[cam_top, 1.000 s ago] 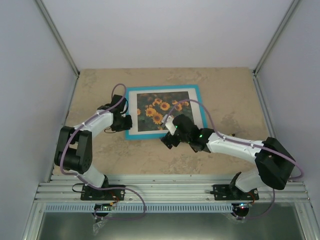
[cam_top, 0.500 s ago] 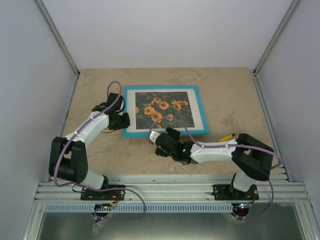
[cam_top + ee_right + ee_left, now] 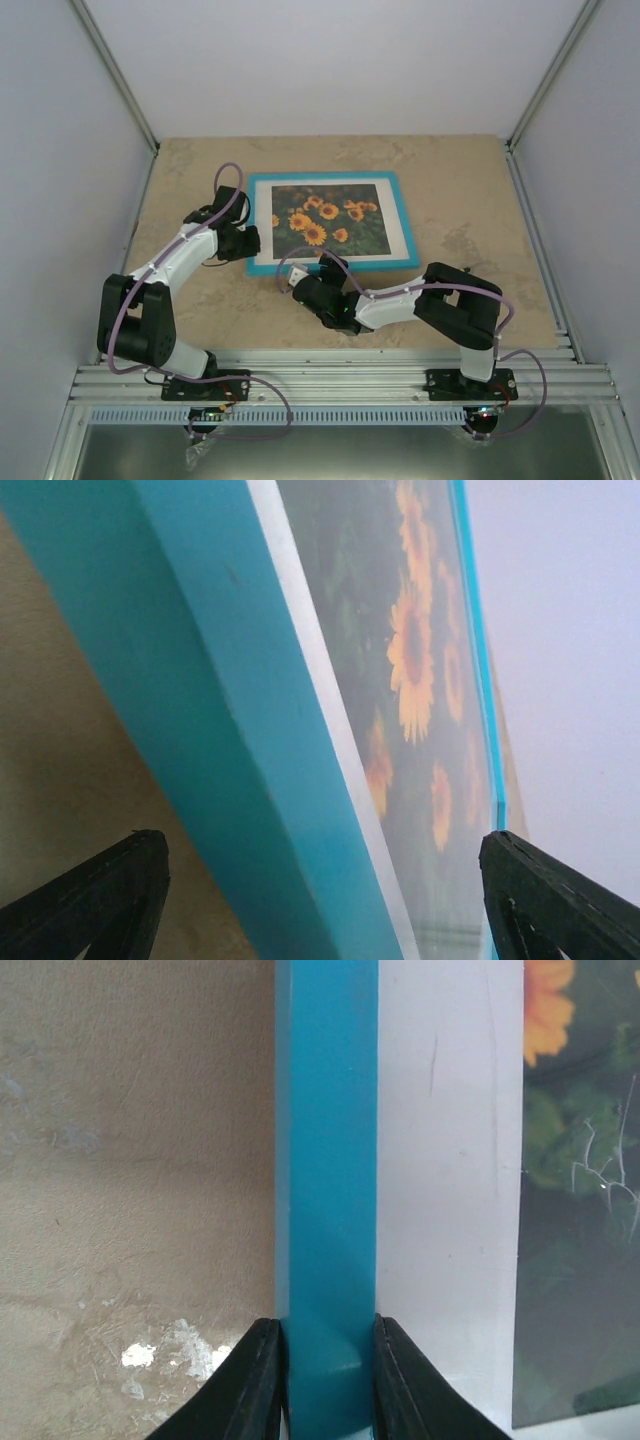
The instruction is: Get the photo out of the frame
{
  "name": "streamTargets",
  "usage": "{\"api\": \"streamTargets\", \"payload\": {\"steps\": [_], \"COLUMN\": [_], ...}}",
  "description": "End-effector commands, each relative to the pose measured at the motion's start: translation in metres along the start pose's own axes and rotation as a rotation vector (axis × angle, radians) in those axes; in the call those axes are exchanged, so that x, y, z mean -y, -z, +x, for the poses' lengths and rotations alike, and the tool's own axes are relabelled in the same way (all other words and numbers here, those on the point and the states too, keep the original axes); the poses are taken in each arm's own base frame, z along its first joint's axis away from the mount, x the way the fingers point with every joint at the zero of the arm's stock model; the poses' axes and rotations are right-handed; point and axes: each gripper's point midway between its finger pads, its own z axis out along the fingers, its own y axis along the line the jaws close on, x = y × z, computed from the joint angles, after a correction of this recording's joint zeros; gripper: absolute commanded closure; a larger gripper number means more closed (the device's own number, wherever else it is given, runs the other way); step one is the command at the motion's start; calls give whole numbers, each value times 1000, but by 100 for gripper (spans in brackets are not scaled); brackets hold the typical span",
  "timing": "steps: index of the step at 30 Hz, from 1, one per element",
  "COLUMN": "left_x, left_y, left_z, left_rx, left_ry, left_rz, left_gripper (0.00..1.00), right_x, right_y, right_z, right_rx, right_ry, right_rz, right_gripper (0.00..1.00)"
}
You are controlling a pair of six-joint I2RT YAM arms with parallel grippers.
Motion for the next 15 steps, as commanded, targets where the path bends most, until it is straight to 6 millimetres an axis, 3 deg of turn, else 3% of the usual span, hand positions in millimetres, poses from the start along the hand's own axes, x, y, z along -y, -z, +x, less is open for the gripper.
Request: {"api": "streamTargets", "payload": {"steps": [1,10,15], "left_x": [29,36,38], "left_y": [19,19,23], "left_z": [-21,-24,-27], "left_rx": [89,90,103], "left_ry": [-7,-1,5], "left_rz": [142,180,188], "left_gripper": [100,100,99], "right_x": [16,31,43], "right_y": [-3,-4,3], "right_z": [-16,-24,-26], "right_rx": [28,69,97], "right_ry": [23,90,102], "right_rz": [121,214,237], "right_gripper": [18,41,65]}}
